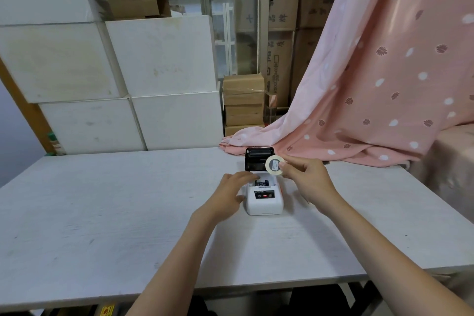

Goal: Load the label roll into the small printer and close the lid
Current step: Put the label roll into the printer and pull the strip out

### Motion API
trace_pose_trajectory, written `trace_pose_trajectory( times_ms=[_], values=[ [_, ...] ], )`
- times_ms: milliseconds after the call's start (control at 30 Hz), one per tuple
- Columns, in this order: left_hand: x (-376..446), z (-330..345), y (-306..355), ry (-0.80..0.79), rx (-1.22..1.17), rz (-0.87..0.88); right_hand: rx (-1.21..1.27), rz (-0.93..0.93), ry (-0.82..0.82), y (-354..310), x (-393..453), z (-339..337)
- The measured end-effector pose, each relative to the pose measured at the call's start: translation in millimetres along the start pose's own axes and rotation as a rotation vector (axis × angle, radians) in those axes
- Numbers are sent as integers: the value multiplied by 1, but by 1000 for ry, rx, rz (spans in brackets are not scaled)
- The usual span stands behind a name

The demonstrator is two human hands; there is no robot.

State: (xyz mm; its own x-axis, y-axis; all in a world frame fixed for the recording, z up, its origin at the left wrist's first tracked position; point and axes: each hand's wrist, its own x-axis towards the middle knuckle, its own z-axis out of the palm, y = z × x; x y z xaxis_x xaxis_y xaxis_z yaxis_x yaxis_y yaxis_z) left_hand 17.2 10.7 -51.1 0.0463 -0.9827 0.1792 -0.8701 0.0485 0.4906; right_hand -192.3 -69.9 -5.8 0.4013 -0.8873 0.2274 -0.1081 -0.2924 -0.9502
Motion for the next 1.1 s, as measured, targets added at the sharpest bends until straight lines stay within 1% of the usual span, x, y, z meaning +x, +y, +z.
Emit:
trace_pose_trajectory(
  times_ms=[133, 200, 300, 367, 467, 600, 767, 1100],
  values=[
    [3, 6, -1, 28, 101, 5, -123, -39, -10, -3, 0, -4],
    [-1, 13, 0, 54, 103, 19, -161, -44, -6, -4, 0, -4],
    [-6, 29, 5, 183, -42, 33, -210, -36, 0, 0, 2, -3],
    [-8, 37, 5, 269, -137, 16, -282, -38, -26, 2, 7, 3],
    [-5, 38, 6, 329, -173, -18, -329, -69, -59, 1, 11, 13],
    [-5, 38, 6, 344, -172, -43, -360, -83, -71, 4, 14, 24],
    [-10, 42, 11, 348, -146, -5, -444, -113, -88, 9, 9, 27],
    [-12, 45, 12, 440, -92, 32, -612, -215, -156, -1, 13, 31]
  ],
)
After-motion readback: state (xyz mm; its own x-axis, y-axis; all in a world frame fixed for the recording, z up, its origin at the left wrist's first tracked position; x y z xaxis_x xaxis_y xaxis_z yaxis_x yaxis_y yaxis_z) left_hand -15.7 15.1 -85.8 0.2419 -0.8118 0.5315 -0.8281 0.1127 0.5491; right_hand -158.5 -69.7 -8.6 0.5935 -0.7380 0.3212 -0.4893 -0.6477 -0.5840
